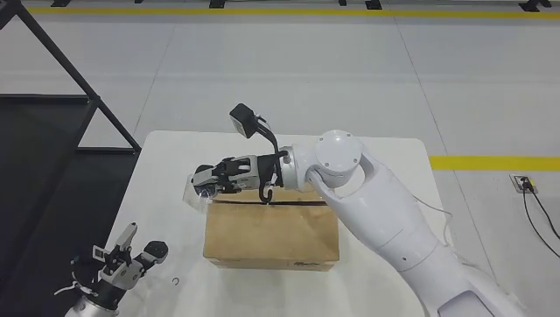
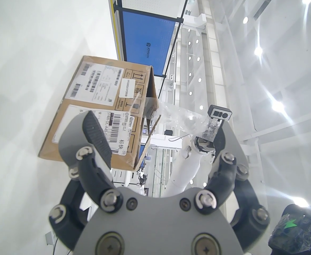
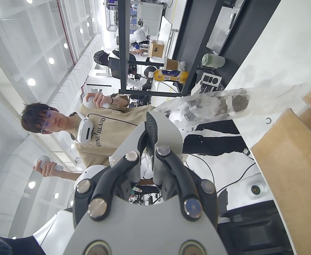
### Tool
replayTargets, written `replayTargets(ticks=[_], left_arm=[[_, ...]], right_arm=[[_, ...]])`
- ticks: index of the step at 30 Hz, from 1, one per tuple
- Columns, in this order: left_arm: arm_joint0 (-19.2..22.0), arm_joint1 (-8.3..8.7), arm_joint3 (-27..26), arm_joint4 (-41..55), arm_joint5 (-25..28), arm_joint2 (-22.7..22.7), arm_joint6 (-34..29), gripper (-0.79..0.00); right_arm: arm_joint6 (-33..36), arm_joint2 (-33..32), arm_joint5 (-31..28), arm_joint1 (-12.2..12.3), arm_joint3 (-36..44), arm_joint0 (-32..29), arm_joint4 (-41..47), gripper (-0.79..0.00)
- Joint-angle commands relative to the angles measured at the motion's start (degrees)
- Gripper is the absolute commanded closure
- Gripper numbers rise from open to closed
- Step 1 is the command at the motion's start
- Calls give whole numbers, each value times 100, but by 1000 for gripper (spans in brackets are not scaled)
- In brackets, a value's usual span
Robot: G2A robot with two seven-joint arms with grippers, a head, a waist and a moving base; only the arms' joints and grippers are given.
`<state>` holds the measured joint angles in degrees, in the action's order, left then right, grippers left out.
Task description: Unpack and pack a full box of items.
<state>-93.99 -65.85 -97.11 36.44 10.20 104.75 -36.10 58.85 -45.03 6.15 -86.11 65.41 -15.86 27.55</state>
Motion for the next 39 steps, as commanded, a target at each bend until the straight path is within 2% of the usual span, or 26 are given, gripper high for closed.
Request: replayTargets(ticks=[1,8,18,39], left_arm=[[7,0,4,3,11,2,-11,-785],[26,3,-37,43,18,37,-93,-785],[79,4,-320,-58,-14,-36,-116,-785],[216,0,-429,-350,-138,-309,-21,-785]], right_arm=[[0,13,-9,-23,-57,42,14,0],[-1,-35,33,-47,-95,101,-44,0],[-107,-245,408,30,129,-74,-271,0],[-1,-1068,1161,397,1024,-803,-758,0]])
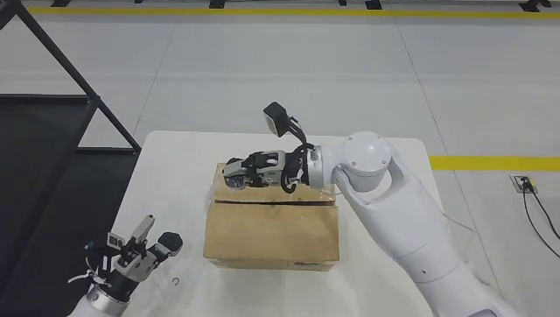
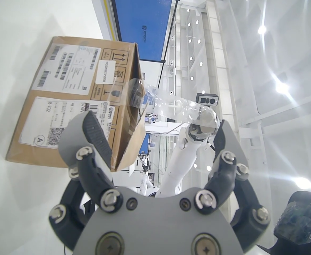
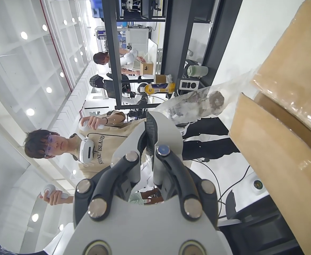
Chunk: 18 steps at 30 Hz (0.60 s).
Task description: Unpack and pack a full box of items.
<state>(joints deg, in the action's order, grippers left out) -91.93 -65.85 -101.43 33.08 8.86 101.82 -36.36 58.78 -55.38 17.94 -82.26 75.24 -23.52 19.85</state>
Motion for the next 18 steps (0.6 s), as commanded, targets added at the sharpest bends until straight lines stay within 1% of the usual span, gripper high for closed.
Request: replayTargets(ticks=[1,18], left_arm=[[18,0,9,-27,-16,-31,10,-785],[123,7,-17,-229,-134,-189,30,-785]], right_arm=[[8,-55,-20,24,77,-68,-4,0],[156,-410,199,229,424,-453,-229,0]])
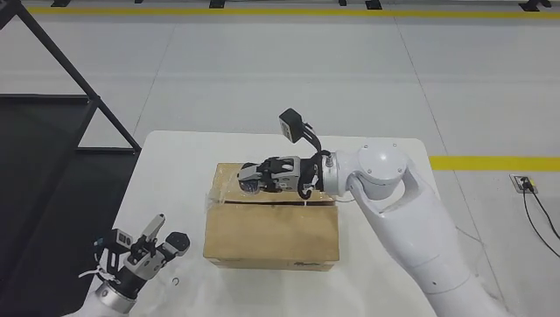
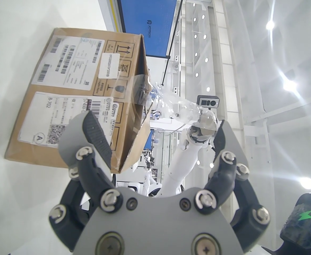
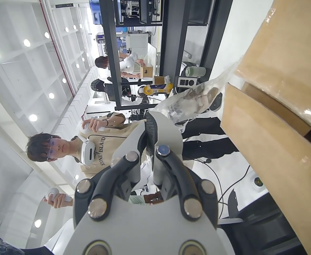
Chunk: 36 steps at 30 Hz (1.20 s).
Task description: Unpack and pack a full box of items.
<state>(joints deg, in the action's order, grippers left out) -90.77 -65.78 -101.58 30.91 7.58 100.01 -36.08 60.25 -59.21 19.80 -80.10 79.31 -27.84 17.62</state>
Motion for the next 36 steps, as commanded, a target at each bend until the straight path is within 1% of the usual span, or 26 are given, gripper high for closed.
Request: replayTargets(ticks=[1,15,20,26,36], left_arm=[[15,1,-2,-25,-12,-18,3,-785],[78,7,3,-92,-48,-108,12,-785],[70,11,-9,-108,-56,-111,6,-785],[44,15,-31,-128,-52,-104,12,-785],[35,24,-162,-160,-75,-84,46,-785]], right_arm=[[15,-50,36,26,36,-43,-19,0],[24,-315,244,193,484,-357,-146,0],[11,-344,350,236,456,-381,-200,0],[147,-301,551,290,371,-353,-337,0],[187,-302,668,371,349,-401,-416,0]])
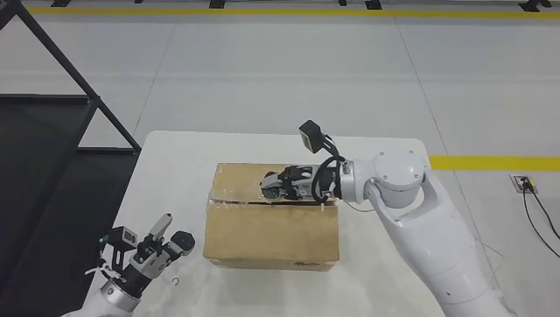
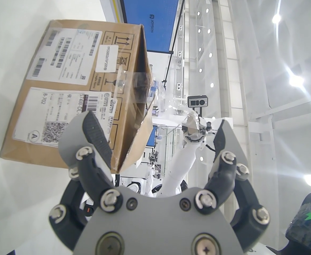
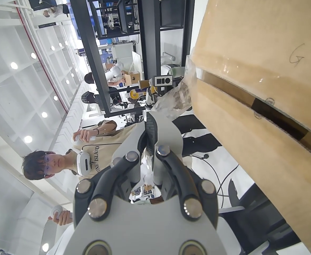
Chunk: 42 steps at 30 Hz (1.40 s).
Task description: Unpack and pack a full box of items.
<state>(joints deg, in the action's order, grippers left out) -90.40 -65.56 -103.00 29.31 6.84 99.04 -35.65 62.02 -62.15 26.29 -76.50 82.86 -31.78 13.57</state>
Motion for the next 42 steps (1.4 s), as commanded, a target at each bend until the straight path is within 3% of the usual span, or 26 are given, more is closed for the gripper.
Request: replayTargets(ticks=[1,19,27,33,42], left_arm=[[-3,2,-41,6,3,24,10,-785],[20,23,-727,-276,-47,145,258,-785],[445,34,-820,-377,-297,6,363,-785],[821,67,-687,-374,-878,-183,28,-785],[821,67,-687,-374,-878,-183,28,-785]], right_arm=[[22,-13,43,21,-13,-14,-21,0],[47,-61,507,189,-149,-84,-216,0],[100,-2,594,241,-237,-56,-231,0],[123,84,634,267,-290,-21,-242,0],[119,93,678,328,-308,-37,-224,0]])
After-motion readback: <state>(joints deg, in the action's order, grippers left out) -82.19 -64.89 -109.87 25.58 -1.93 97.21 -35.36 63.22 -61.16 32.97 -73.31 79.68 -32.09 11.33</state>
